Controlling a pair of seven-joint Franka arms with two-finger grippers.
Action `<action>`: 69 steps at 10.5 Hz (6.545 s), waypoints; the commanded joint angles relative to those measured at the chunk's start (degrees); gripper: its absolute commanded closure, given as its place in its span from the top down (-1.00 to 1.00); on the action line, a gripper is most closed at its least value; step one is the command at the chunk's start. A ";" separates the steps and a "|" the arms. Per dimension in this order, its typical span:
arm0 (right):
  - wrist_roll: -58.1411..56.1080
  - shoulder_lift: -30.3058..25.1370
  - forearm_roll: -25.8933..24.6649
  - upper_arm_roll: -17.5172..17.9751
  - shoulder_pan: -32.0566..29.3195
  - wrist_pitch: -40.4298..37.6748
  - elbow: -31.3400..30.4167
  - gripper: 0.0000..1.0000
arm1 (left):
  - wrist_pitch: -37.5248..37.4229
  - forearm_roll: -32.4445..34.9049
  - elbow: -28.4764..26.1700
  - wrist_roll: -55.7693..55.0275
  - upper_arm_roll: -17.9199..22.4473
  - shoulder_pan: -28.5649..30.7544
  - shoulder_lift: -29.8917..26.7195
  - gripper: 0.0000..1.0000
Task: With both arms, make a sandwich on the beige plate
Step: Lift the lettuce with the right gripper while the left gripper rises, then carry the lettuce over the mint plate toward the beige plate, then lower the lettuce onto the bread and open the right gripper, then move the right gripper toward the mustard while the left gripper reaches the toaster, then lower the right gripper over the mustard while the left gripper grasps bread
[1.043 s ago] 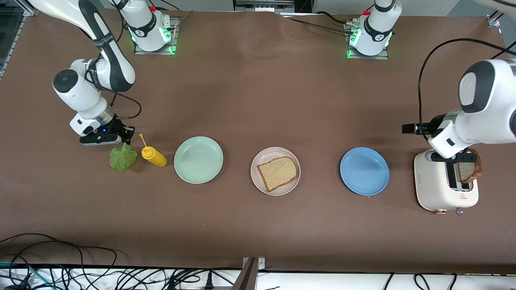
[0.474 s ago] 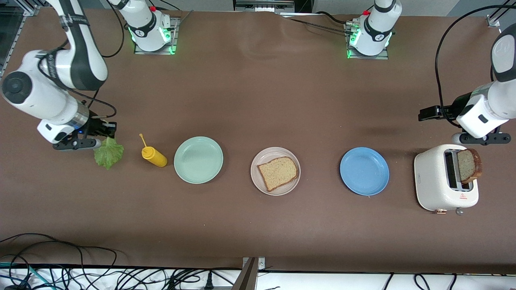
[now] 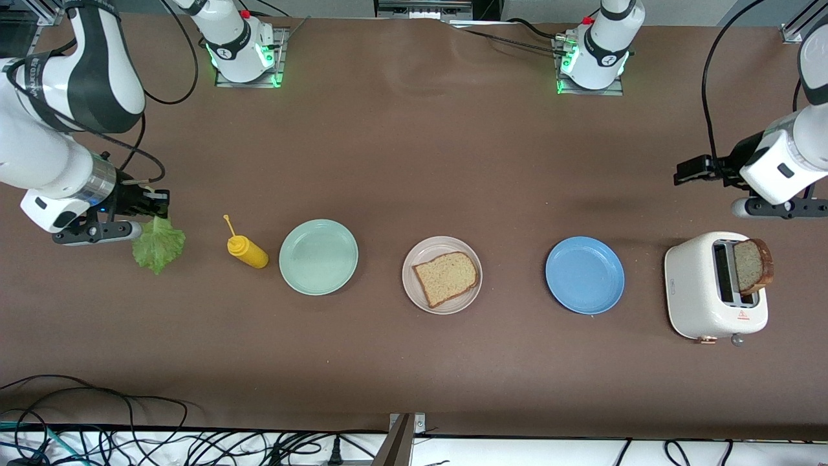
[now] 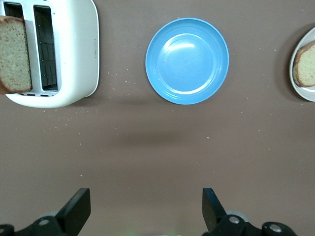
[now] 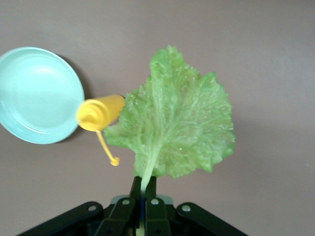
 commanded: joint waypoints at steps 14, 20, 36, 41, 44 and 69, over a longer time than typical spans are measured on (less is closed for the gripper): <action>91.06 30.89 0.31 -0.12 31.94 21.92 29.60 -1.00 | -4.58 0.24 7.98 4.15 -0.61 -0.97 1.35 1.00; 96.31 37.59 -0.21 -0.21 37.74 38.41 29.78 -1.00 | -0.48 0.94 9.90 13.18 -0.70 -0.79 1.35 1.00; 94.04 40.07 -0.82 -1.60 39.43 31.78 34.43 1.00 | 1.22 0.86 9.04 6.41 -2.64 -0.70 0.21 1.00; 68.51 31.02 -1.36 -7.40 38.72 11.39 34.17 1.00 | 0.87 1.64 9.30 6.15 -2.28 0.87 3.27 1.00; 48.48 26.88 -1.27 -13.37 38.72 -0.83 34.08 1.00 | 1.83 1.47 9.83 6.67 -2.28 7.10 5.47 1.00; -83.03 13.41 33.86 -26.49 11.49 -7.37 0.68 1.00 | 24.33 9.38 9.66 9.22 -2.28 16.44 24.91 -0.51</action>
